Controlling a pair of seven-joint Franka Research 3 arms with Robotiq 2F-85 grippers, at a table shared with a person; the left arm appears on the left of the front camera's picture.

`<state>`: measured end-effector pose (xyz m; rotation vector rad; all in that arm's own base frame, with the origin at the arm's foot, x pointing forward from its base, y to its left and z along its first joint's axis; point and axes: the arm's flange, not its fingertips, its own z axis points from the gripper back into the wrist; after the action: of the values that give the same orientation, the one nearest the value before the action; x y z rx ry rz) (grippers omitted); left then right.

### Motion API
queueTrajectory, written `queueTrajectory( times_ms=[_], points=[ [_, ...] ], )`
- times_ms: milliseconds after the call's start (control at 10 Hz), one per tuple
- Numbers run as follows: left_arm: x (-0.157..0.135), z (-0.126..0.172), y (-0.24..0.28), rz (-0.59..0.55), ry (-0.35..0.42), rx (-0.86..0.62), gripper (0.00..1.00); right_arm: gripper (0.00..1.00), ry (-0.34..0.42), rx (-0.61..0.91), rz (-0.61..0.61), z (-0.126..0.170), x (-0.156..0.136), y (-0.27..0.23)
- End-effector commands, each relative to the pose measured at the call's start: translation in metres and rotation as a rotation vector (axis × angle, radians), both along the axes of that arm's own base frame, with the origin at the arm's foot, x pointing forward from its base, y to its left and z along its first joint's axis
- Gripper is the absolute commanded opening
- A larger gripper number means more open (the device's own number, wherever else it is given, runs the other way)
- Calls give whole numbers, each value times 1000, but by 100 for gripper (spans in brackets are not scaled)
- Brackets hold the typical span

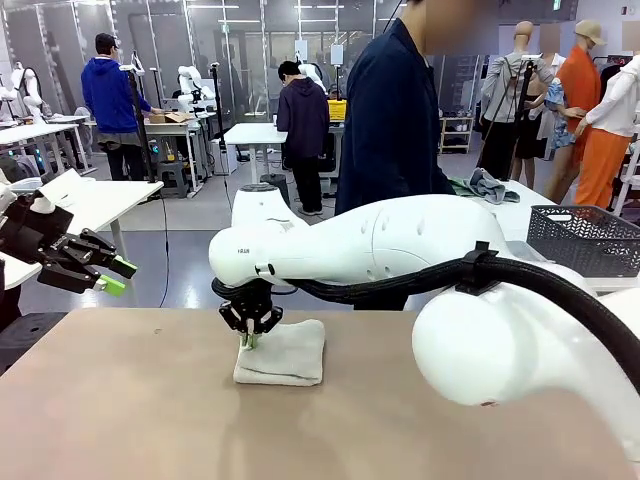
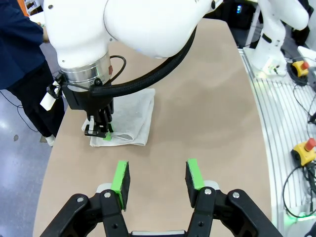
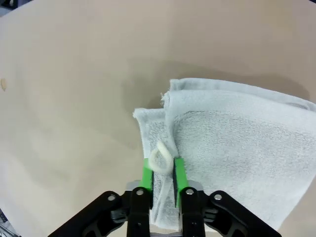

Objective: Fold the towels and place them in the basket.
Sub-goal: When a person lays out a Towel with hook on the table, fold it in half twice.

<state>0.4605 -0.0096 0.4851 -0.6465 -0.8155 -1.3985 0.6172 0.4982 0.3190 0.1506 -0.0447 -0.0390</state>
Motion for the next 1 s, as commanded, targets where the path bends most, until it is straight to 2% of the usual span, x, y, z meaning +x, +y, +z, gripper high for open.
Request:
queueTrajectory(
  times_ms=[0,100,200,300,400,500,600,700,900],
  points=[
    [0,0,0,-4,-4,-4,59,49,-14,33,-57,3,3,10],
    [0,0,0,-4,-4,-4,59,64,-11,65,-52,10,-2,5],
    [0,0,0,-4,-4,-4,59,69,-14,79,-55,21,-7,-2],
    [0,0,0,-4,-4,-4,59,83,-11,64,-83,35,-13,-14],
    [0,0,0,-4,-4,-4,59,83,26,27,-91,51,-22,-33],
    [0,0,0,-4,-4,-4,59,83,26,4,-70,69,-33,-61],
    [0,0,0,-4,-4,-4,59,83,54,-2,-15,79,-44,-87],
    [0,0,0,-4,-4,-4,59,83,48,15,24,90,-52,-112],
    [0,0,0,-4,-4,-4,59,83,21,48,-18,99,-61,-148]
  ],
)
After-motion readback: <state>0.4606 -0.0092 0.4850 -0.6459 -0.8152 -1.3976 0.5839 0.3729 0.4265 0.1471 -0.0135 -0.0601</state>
